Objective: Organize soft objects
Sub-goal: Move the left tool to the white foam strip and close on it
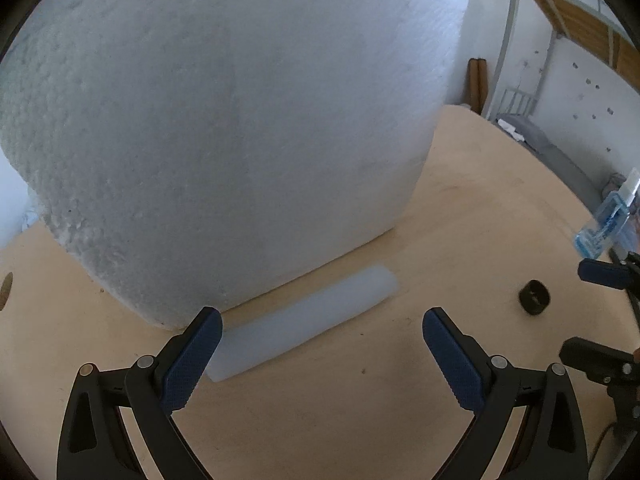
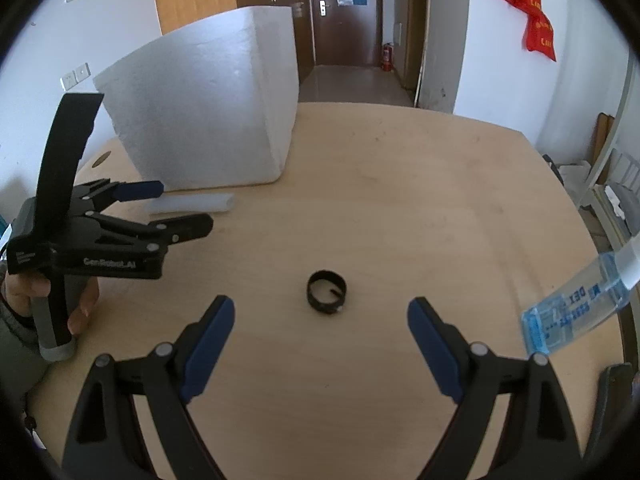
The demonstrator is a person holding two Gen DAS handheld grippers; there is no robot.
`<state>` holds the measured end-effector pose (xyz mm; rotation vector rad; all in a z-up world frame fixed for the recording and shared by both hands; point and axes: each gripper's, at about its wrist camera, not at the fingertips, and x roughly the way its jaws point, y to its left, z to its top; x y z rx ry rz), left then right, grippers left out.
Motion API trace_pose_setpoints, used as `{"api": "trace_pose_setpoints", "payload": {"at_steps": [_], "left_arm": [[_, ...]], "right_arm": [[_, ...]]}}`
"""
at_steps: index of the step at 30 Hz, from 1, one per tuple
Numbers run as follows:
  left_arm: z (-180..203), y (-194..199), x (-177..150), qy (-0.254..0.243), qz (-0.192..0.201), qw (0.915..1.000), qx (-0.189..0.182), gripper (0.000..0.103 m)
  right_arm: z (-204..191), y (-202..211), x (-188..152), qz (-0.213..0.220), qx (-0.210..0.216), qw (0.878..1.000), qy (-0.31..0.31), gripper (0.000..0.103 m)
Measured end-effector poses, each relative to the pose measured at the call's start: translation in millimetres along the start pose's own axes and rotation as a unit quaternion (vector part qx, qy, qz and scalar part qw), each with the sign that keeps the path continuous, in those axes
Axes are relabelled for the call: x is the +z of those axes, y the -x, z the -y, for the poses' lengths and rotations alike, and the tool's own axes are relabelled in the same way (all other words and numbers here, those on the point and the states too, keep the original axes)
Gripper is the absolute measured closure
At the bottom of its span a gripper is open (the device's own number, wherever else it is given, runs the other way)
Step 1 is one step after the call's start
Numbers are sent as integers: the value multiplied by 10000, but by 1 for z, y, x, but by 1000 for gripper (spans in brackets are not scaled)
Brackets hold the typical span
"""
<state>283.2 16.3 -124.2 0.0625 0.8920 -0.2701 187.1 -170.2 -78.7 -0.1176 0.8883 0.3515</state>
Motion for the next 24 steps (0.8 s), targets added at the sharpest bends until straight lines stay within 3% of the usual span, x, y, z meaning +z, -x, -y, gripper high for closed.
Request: {"api": "trace_pose_setpoints", "payload": {"at_steps": [6,11,20,21,24], "left_arm": [[5,-3,2,-56,-43,9999,78,4],[6,-2,3,-34,2,9990,456,27],[2,2,-2,-48,79,9968,797,67],[1,3,-2,-35,94,9964,841,76],[-3,3,-2,13,100,9962,863,86]], "right_arm": [[1,-5,1,-61,3,10000,-36,12],[0,-11,3,-129,17,9999,-55,12],[1,-22,1,-226,-49,9997,-41,13],[0,-24,1,-237,-58,9997,-31,18],[-2,-29,1,-341,-180,9993,20,28]]}}
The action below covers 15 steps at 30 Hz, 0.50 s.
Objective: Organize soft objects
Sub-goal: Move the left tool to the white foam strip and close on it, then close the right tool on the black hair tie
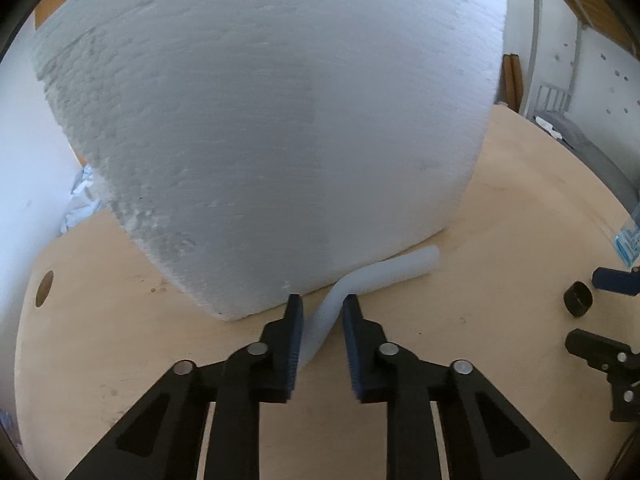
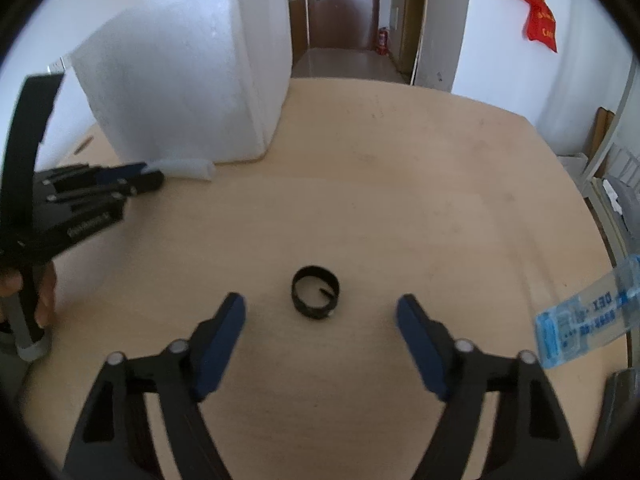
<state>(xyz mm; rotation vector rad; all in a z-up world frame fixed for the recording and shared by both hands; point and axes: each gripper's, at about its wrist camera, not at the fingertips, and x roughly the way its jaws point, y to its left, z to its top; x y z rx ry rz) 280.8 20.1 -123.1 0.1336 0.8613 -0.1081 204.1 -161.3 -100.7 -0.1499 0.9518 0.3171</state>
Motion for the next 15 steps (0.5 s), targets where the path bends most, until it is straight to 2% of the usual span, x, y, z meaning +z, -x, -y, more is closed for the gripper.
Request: {"api": "trace_pose_setpoints", "payload": {"at_steps": [3,6,13,15], "left_arm": [[3,1,1,-35,47,10000,-5,94],[10,0,2,-106,67,9999,-33,94],[-9,10,-9,-106,80,9999,-38,96],[-3,9,-6,-141,98,9998,-51,96]], "right_arm": [[-2,0,1,48,-102,9999,28,40],[-2,1,1,48,-179,9998,38,49],[-5,7,-2,-14,-217,9997,58,78],[-4,8,-1,-33,-175,9998,41,79]]}}
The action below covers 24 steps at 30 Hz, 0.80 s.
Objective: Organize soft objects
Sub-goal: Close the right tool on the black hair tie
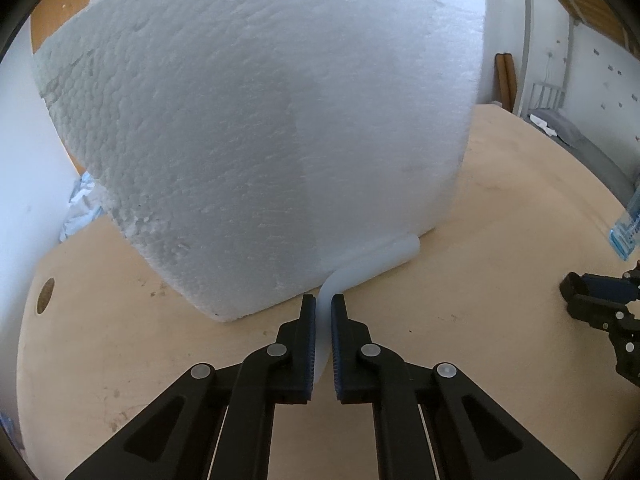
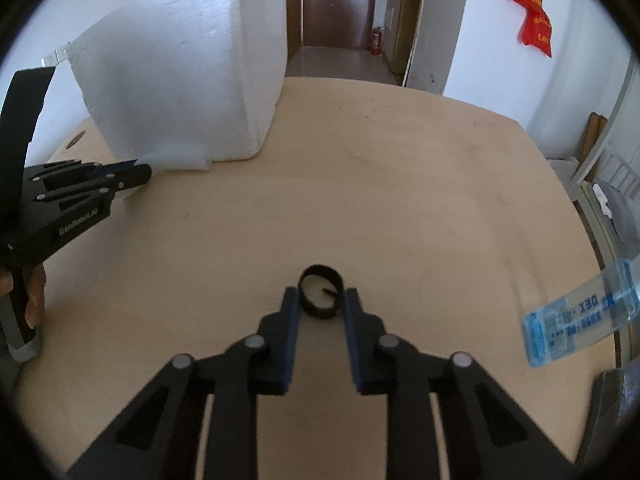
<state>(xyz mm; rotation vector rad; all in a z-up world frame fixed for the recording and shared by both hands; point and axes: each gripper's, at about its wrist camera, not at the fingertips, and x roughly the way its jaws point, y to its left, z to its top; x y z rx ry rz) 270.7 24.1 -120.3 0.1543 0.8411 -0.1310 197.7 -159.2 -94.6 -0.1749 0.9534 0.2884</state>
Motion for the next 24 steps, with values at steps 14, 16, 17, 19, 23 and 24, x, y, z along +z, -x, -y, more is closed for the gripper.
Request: {"api": "trace_pose_setpoints", "payload": {"at_steps": [14,16,17,19,23,24], "left_arm": [[-1,33,-7,-38,228,9997,-39,96],[-1,38,-8,-15,240,9997,-43,96],[-1,42,-9,5,263,9996,-55,96],[-1,50,-10,25,307,9995,-77,96],[2,67,-14,61,377,9992,-143,96],[2,71,-15,64,405,9990,-149,96]], "right_arm": [[1,14,-2,177,165,9997,-80,84],[0,16,-3,189,197,9996,-100,84],[2,19,-3,224,199,9995,-118,84],[0,24,-4,285,219,9993,-85,84],[-2,35,-6,354,258,9990,-115,84],[-3,38,-7,394,262,9988,-102,84]]}}
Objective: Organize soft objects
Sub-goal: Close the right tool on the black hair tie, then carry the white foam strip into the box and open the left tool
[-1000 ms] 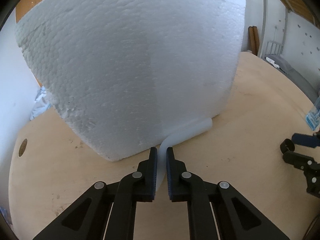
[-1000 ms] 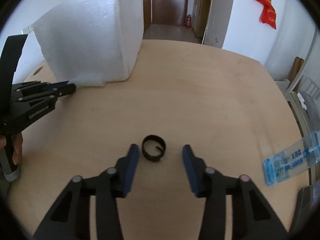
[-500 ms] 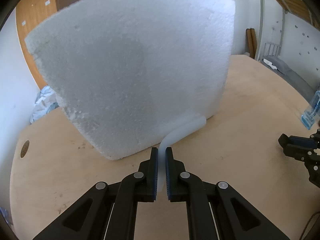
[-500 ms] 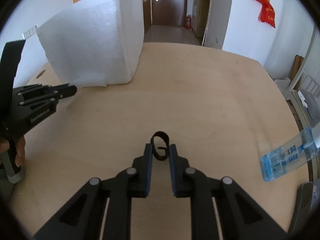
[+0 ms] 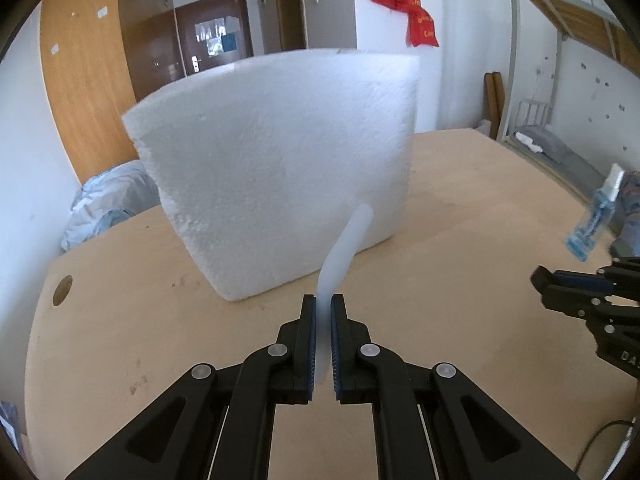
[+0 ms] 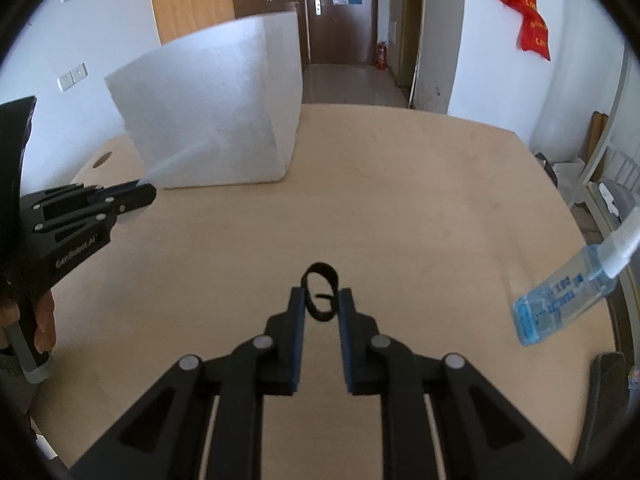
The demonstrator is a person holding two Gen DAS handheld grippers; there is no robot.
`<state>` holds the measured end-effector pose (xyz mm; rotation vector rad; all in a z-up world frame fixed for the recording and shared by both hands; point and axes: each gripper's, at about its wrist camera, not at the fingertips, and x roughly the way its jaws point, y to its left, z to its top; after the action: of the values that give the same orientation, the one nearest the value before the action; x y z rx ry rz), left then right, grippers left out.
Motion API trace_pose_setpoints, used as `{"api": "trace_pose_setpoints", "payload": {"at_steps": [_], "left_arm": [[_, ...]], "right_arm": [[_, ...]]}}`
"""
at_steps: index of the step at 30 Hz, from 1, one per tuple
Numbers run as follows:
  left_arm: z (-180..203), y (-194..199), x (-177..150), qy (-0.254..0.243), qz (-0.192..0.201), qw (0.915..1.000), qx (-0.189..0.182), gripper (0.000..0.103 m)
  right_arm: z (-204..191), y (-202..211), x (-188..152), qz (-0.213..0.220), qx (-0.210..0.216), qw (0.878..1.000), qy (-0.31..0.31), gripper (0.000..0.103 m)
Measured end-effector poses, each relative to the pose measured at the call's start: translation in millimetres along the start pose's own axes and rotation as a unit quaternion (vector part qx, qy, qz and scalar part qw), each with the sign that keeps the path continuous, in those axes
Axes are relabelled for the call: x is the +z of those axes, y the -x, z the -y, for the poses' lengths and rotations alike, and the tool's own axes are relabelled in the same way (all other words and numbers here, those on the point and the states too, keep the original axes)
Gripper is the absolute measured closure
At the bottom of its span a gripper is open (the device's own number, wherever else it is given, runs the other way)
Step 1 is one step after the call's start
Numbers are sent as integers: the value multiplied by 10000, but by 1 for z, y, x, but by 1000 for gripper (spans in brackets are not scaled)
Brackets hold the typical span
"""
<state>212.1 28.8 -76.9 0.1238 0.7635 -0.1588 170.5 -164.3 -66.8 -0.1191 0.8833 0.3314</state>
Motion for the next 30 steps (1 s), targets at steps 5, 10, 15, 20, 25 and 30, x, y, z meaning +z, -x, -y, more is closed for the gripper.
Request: {"api": "trace_pose_setpoints", "payload": {"at_steps": [5,10,15,20,25,30], "left_arm": [[6,31,-6,36,188,9998,-15,96],[16,67,-14,39,415,9991,4,96],[16,97,-24,221,635,9977,11,96],[24,121,-28,348,788,9962,128,96],[22,136,-28,541,898,9944,164,96],[19,149,-28,625,1083,9919,244,96]], "right_arm": [[-4,19,-3,144,70,9999,-34,84],[-8,36,-5,306,134,9994,-14,84],[-11,48,-8,398,112,9991,63,84],[-24,68,-6,607,92,9979,188,84],[-35,86,-3,858,131,9959,273,84],[-44,98,2,1028,202,9939,346,84]]}}
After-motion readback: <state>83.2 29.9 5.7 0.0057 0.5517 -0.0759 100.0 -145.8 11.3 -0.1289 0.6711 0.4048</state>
